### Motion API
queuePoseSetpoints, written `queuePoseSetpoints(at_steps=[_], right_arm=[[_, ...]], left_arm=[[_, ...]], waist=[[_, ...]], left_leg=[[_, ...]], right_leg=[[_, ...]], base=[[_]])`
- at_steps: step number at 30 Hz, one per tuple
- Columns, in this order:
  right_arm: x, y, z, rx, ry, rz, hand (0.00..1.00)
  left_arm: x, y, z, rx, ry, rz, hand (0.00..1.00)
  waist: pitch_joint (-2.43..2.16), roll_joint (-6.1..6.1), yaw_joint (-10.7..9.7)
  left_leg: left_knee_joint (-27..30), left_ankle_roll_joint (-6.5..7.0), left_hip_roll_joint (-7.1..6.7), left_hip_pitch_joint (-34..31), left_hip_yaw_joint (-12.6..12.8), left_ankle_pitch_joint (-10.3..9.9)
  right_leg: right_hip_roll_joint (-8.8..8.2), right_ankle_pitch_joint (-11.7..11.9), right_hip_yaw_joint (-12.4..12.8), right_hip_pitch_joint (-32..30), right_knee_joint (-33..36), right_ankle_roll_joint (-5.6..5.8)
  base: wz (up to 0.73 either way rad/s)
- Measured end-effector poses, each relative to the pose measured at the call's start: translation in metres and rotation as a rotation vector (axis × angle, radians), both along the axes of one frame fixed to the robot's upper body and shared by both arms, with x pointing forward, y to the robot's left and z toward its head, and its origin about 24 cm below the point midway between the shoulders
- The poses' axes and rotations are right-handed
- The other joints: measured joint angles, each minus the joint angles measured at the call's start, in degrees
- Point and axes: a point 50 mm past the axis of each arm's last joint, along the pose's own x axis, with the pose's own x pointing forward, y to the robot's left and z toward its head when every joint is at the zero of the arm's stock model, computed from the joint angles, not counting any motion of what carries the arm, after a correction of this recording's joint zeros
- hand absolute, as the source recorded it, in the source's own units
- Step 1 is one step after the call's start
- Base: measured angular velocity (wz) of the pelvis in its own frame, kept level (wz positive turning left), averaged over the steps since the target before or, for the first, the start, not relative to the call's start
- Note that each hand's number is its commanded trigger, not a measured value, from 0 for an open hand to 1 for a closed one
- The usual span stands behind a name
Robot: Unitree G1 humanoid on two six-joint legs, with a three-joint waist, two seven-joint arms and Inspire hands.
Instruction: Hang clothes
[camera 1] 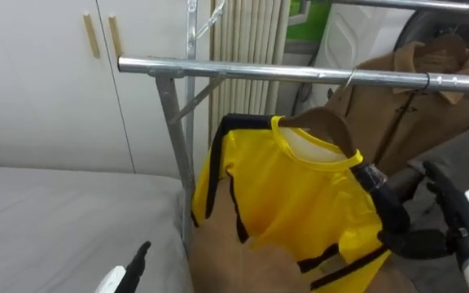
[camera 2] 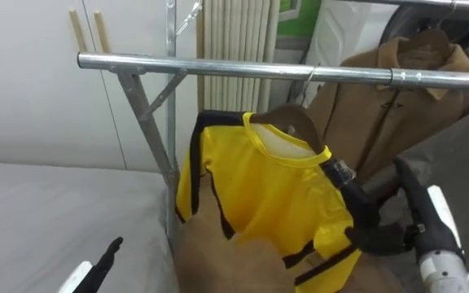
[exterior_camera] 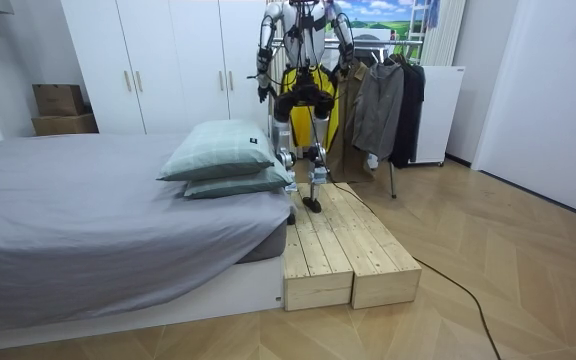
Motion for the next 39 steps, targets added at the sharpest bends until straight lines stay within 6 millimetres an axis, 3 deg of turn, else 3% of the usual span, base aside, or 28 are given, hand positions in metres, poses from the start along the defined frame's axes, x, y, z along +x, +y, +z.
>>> queuePoseSetpoints(at_steps=[6, 10, 14, 23, 31, 39], right_arm=[[-0.017, 0.003, -0.013, 0.054, 0.030, -0.026, 0.00], [-0.029, 0.025, -0.018, 0.118, 0.006, 0.019, 0.00], [-0.035, 0.040, -0.032, 0.147, 0.070, 0.076, 0.00], [-0.045, 0.052, -0.050, 0.176, 0.158, 0.126, 0.00], [-0.082, 0.065, -0.094, 0.294, 0.369, 0.130, 0.00], [-0.098, 0.074, -0.112, 0.363, 0.466, 0.140, 0.00]], left_arm=[[0.001, -0.003, 0.001, -0.015, -0.016, -0.003, 0.00], [0.000, -0.008, -0.001, -0.030, -0.015, -0.016, 0.00], [-0.007, -0.011, -0.012, -0.030, 0.040, -0.028, 0.00], [-0.010, -0.022, -0.020, -0.046, 0.076, -0.057, 0.00], [-0.021, -0.034, -0.036, -0.075, 0.121, -0.084, 0.00], [-0.033, -0.041, -0.047, -0.122, 0.167, -0.086, 0.00]], waist=[[0.04, 0.81, -0.2], [-0.09, 1.47, -1.0], [0.22, 2.52, -1.4], [0.35, 3.13, -2.3], [0.22, 4.28, -1.6], [0.15, 4.33, -1.6]], left_leg=[[0.0, 0.00, -0.04, -0.2, 0.8, 0.0], [0.0, 0.00, 0.12, -0.4, 0.9, 0.0], [0.0, 0.00, 0.10, -0.3, 2.3, 0.0], [0.1, 0.00, 0.12, -0.5, 1.6, 0.0], [0.2, 0.01, 0.09, -1.3, -1.2, 0.0], [0.2, 0.01, -0.02, -1.8, -2.6, 0.0]], right_leg=[[0.18, 0.1, 0.9, -0.6, -0.1, 0.12], [0.34, 0.4, 1.0, -0.7, -0.2, 0.00], [0.51, 0.4, 1.7, -1.1, 0.2, 0.00], [0.35, 0.4, 0.9, -1.1, -0.1, 0.02], [0.26, 0.4, 0.2, -1.2, -0.1, -0.05], [-0.22, 0.0, -1.1, -1.2, -0.3, 0.04]], base=[[-0.07], [-0.04], [-0.11], [0.04], [0.06], [0.10]])
